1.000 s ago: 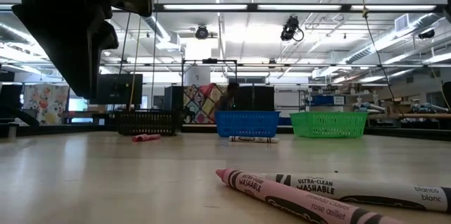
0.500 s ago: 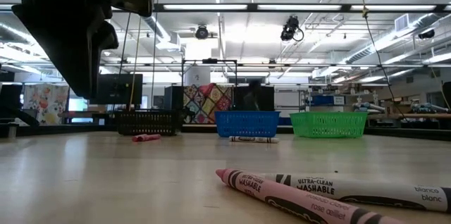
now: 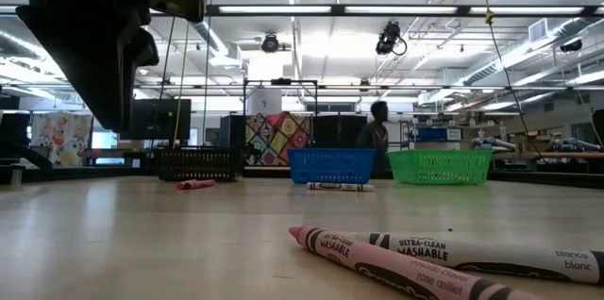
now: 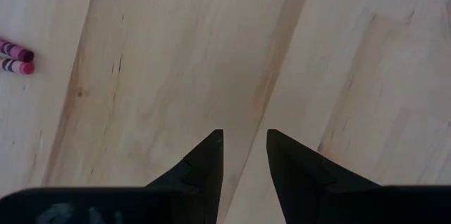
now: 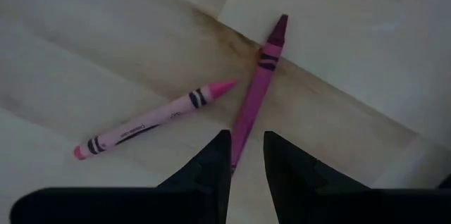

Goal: Sort crayons
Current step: Put the red crayon into the blue bin

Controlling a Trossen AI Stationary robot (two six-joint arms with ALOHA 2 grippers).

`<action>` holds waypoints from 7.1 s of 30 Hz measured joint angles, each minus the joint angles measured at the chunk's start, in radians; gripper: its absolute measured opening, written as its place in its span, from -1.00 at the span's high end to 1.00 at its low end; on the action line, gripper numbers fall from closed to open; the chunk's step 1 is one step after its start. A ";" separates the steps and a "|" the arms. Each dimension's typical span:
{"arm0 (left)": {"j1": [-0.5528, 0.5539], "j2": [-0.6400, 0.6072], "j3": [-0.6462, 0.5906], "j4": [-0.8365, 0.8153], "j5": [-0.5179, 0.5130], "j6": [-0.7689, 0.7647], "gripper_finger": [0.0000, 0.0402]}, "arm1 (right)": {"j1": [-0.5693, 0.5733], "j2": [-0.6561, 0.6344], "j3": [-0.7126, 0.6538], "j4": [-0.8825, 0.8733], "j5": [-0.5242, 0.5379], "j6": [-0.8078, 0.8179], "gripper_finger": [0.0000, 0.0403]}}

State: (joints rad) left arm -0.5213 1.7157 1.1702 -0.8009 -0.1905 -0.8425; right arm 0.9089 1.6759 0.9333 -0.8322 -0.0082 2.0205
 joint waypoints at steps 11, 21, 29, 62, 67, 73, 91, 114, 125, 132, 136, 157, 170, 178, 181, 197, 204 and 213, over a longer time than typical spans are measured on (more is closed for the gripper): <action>0.000 0.000 0.000 0.005 0.000 0.000 0.40 | -0.003 0.059 0.000 0.006 -0.018 -0.011 0.55; 0.000 0.000 0.000 0.022 0.000 0.000 0.40 | -0.003 0.068 -0.002 0.013 -0.018 -0.042 0.67; 0.000 0.000 0.000 0.031 0.000 0.000 0.40 | -0.003 0.069 -0.003 0.005 -0.011 -0.061 0.96; 0.011 0.000 0.000 0.316 -0.087 0.194 0.40 | -0.003 -0.164 -0.008 -0.028 0.280 -0.166 0.97; 0.026 0.000 0.000 0.479 -0.087 0.327 0.40 | -0.007 -0.204 -0.007 0.010 0.442 -0.246 0.97; 0.058 0.000 -0.001 0.647 -0.087 0.469 0.40 | -0.029 -0.233 -0.006 0.122 0.595 -0.414 0.97; 0.127 0.000 -0.001 0.955 -0.087 0.470 0.40 | -0.185 -0.240 -0.006 0.669 0.744 -1.071 0.97; 0.155 0.000 0.000 1.109 -0.086 0.461 0.40 | -0.233 -0.239 -0.005 0.811 0.672 -1.219 0.97; 0.176 0.000 0.000 1.112 -0.083 0.468 0.46 | -0.256 -0.239 -0.005 0.816 0.661 -1.238 0.97; 0.175 0.000 0.000 1.108 -0.082 0.495 0.80 | -0.258 -0.239 -0.005 0.813 0.658 -1.239 0.97; 0.178 0.000 0.000 1.097 -0.088 0.498 0.88 | -0.258 -0.239 -0.005 0.817 0.622 -1.239 0.96; 0.289 -0.002 0.000 0.733 -0.086 0.491 0.81 | -0.222 -0.239 -0.005 0.809 0.607 -1.239 0.95; 0.424 -0.003 0.000 0.658 -0.062 0.604 0.82 | -0.212 -0.239 -0.005 0.747 0.639 -1.238 0.95; 0.567 -0.003 0.000 0.655 -0.024 0.733 0.79 | -0.212 -0.239 -0.005 0.720 0.643 -1.238 0.95; 0.624 -0.002 0.000 0.655 0.010 0.756 0.78 | -0.212 -0.239 -0.005 0.709 0.643 -1.238 0.95; 0.845 0.008 0.001 0.743 0.092 0.906 0.78 | -0.244 -0.239 -0.005 0.702 0.647 -1.261 0.95; 0.882 0.079 0.002 0.793 0.116 0.906 0.78 | -0.257 -0.239 -0.006 0.695 0.647 -1.264 0.95; 0.896 0.149 0.002 0.799 0.125 0.907 0.78 | -0.256 -0.239 -0.006 0.670 0.646 -1.262 0.95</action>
State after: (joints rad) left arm 0.3744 1.8642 1.1721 -0.0021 -0.0654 0.0648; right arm 0.6525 1.4372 0.9272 -0.1622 0.6380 0.7583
